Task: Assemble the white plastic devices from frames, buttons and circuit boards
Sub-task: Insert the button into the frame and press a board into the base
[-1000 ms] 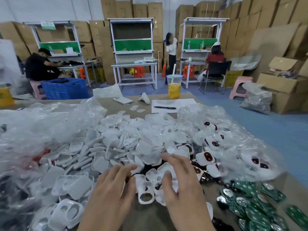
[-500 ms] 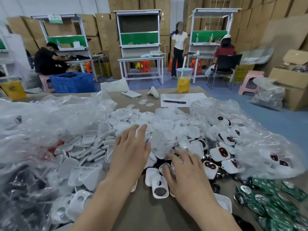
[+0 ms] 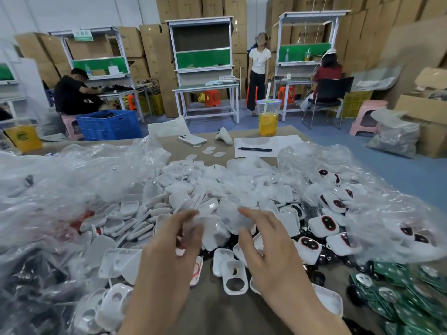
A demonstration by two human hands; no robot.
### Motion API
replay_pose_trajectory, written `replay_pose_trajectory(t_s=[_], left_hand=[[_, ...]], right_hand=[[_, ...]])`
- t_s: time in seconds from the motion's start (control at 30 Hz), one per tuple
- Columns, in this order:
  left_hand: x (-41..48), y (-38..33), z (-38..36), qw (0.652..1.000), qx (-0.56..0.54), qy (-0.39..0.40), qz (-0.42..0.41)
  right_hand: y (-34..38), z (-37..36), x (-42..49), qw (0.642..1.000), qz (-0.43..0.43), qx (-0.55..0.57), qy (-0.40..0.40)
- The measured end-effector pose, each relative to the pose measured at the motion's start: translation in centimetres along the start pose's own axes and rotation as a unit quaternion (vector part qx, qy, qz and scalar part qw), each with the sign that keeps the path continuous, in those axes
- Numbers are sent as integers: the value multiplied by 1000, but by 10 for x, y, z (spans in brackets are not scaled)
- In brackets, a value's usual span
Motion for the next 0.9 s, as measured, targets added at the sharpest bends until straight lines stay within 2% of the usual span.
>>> replay_pose_trajectory(t_s=[0.07,0.2,0.3,0.47,0.53,0.6,0.73,0.9], left_hand=[[-11,-2,-10,999,-43,1,9],[-15,-17,-21,998,5,2,-64],[-18,-20,-23,995,16,-4,-102],[-18,-15,-21,995,-17,26,-91],[-19,-14,-21,994,-8,43,-96],[-19,-13,-19,995,-4,47,-93],[-15,-5,-16,999,-20,10,-39],[-12,9,-16,999,4,23,34]], right_hand=[[0,-4,0,992,-19,125,31],[0,-16,3,937,-73,330,89],[0,-21,4,901,-107,410,98],[2,-23,3,839,-132,516,111],[-1,-21,2,833,-140,524,108],[-4,-18,3,844,-140,508,101],[-9,-12,3,872,-132,462,89],[-10,-10,5,871,-142,463,81]])
Point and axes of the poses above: each hand's wrist, its own x-axis towards the middle knuckle, its own z-axis out of the back of the hand, y = z × x, the point moved 4 cm from there along x, towards the middle knuckle, and after that the axes turned 7 degrees about y, right-handed, at the moved point
